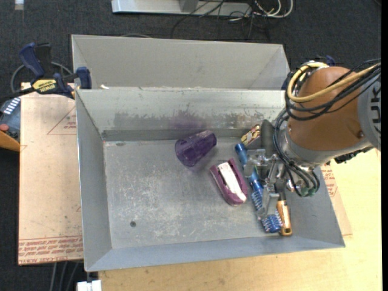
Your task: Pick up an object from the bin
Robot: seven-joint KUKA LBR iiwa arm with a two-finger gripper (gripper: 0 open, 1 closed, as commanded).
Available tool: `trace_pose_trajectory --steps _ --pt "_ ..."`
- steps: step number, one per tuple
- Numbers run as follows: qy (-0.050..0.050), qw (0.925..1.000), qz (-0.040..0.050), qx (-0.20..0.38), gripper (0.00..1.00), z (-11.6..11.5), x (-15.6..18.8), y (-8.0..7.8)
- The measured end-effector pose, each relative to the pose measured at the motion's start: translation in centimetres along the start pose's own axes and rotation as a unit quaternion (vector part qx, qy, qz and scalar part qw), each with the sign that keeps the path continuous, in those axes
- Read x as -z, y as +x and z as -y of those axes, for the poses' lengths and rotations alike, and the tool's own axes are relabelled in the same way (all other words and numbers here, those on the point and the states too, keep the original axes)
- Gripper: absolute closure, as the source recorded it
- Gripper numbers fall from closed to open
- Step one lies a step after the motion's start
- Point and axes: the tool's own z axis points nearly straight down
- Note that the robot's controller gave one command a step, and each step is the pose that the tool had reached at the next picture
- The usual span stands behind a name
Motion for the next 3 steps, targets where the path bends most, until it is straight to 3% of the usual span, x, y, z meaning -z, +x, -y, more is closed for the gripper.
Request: trace_pose_trajectory --steps 1,2,3 --pt "0.0 1.0 0.0039 0.001 0.0 0.0 0.4 -0.1" --pt "-0.001 0.9998 0.002 0.022 0.0 8.6 -11.7 -7.3" --pt "0.001 0.9987 0.0067 0.051 0.0 9.4 -4.6 -7.2"
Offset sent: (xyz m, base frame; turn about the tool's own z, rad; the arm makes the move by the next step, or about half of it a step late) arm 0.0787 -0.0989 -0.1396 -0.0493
